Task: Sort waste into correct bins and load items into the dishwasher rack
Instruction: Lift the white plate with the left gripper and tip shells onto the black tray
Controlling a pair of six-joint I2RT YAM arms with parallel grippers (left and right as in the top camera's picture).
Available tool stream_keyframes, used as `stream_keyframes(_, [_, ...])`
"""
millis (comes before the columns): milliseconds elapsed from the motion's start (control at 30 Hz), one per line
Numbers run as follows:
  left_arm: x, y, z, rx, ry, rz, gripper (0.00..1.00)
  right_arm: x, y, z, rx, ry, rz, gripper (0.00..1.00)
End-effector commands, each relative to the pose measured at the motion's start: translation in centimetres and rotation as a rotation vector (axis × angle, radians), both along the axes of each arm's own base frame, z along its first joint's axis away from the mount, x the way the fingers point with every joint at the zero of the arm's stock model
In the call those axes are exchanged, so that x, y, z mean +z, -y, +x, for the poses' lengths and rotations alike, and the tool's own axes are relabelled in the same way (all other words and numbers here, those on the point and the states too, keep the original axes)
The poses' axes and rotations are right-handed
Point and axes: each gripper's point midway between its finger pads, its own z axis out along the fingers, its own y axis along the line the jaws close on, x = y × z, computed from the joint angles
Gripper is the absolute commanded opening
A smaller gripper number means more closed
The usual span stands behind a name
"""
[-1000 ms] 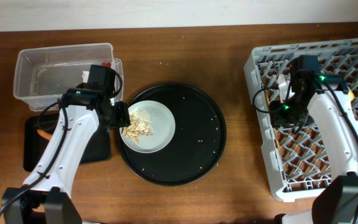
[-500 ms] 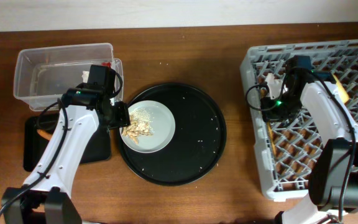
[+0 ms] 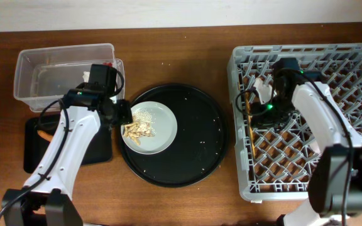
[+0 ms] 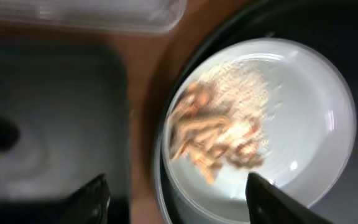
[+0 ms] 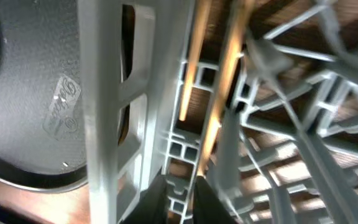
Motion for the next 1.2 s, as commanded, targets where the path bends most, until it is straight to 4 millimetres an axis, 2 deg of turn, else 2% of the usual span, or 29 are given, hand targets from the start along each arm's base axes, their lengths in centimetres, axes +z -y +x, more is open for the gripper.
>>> stream_keyframes(0, [1.4,4.8,1.8,-0.187,0.111,-0.050,0.70,6.7,1.2,0.7,-0.051,0.202,-0.071,0.41])
stream_keyframes(33, [1.7,6.6,2.1,-0.233,0.139,-0.057,0.69,8.1,0.7,-0.4,-0.047,0.219,-0.042,0.86])
stream_keyframes(67, [1.6,7.6,2.0,-0.257,0.144,-0.059,0.69,8.5,0.3,-0.9,-0.044,0.215,-0.021,0.97])
stream_keyframes(167, [-0.4,11.9,0.9,-0.370,0.100,-0.058,0.69,8.6,0.0,-1.6,-0.041,0.196,-0.005,0.97])
stream_keyframes(267, [-4.2,15.6,0.0,-0.464,0.036,-0.034,0.69,8.5,0.0,-1.6,-0.041,0.194,-0.005,0.97])
stream_keyframes(300, [-5.2,16.3,-0.1,-0.480,0.025,-0.031,0.69,8.5,0.0,-1.6,-0.041,0.193,-0.004,0.97])
stream_keyframes(367, [-7.1,17.0,-0.4,-0.498,-0.011,-0.020,0.68,8.5,0.0,-1.6,-0.041,0.193,-0.004,0.97])
stream_keyframes(467, [-9.8,16.8,-0.9,-0.501,-0.075,0.013,0.67,8.5,0.0,-1.6,-0.041,0.193,-0.004,0.97])
stream_keyframes(533, [-11.3,16.4,-1.1,-0.498,-0.110,0.035,0.59,8.5,0.0,-1.6,-0.041,0.193,-0.004,0.97])
stream_keyframes(633, [-12.5,16.5,-1.6,-0.507,-0.137,0.058,0.37,8.5,0.0,-1.6,-0.041,0.194,-0.004,0.97])
stream_keyframes(667, [-12.5,16.5,-1.6,-0.513,-0.131,0.083,0.22,8.5,0.0,-1.6,-0.041,0.194,-0.004,0.97])
stream_keyframes(800, [-12.5,17.2,-2.2,-0.547,-0.120,0.130,0.01,8.5,0.0,-1.6,-0.041,0.194,-0.005,0.97])
stream_keyframes(867, [-11.8,17.5,-2.4,-0.555,-0.131,0.139,0.00,8.5,0.0,-1.6,-0.041,0.194,-0.005,0.97])
stream_keyframes(900, [-10.9,17.3,-2.6,-0.546,-0.156,0.151,0.00,8.5,0.0,-1.6,-0.041,0.194,-0.005,0.97])
stream_keyframes(967, [-8.7,17.2,-2.6,-0.495,-0.170,0.144,0.00,8.5,0.1,-1.6,-0.041,0.194,-0.006,0.97])
stream_keyframes(1033, [-5.6,16.8,-2.2,-0.414,-0.113,0.101,0.00,8.5,0.2,-1.6,-0.038,0.195,-0.013,0.97])
stream_keyframes(1067, [-4.6,16.0,-2.3,-0.371,-0.106,0.089,0.00,8.5,0.2,-1.6,-0.035,0.196,-0.013,0.97])
stream_keyframes(1100, [-3.0,14.3,-2.2,-0.328,-0.103,0.080,0.00,8.5,0.2,-1.6,-0.035,0.196,-0.014,0.97])
stream_keyframes(1167, [-1.3,10.7,-2.1,-0.242,-0.112,0.078,0.00,8.5,0.2,-1.6,-0.035,0.196,-0.014,0.97])
